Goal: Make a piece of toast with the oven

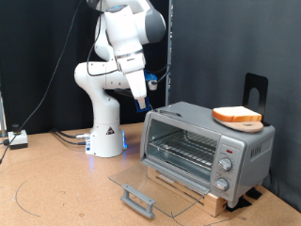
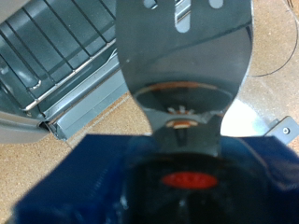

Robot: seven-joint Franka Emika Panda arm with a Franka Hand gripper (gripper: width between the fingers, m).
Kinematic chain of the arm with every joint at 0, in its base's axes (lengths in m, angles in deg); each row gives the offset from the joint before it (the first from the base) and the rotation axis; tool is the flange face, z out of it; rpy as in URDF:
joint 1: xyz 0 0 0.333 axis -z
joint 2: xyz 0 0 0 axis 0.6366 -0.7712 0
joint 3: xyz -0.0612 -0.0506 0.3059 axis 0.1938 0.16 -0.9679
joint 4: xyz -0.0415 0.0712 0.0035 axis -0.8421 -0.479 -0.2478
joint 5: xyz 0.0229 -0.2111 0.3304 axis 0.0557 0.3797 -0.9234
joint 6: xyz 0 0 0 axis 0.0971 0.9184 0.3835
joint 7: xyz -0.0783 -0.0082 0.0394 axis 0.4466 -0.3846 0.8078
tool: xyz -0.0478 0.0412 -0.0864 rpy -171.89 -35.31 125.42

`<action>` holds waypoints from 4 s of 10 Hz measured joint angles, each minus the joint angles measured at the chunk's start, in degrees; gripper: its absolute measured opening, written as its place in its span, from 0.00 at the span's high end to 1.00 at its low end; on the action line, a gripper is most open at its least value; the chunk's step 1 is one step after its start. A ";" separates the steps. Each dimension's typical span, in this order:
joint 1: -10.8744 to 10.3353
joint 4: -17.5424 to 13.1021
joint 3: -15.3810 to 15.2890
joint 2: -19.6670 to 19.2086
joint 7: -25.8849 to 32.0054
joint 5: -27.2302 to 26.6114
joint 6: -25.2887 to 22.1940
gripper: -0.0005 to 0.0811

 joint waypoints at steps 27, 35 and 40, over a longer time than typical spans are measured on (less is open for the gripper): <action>-8.90 -3.74 -11.35 -8.47 0.46 -16.84 11.26 0.49; -9.25 -6.68 -17.89 -12.14 -5.35 -19.20 14.21 0.49; -9.38 -6.78 -16.31 -12.28 -2.03 -28.63 16.82 0.49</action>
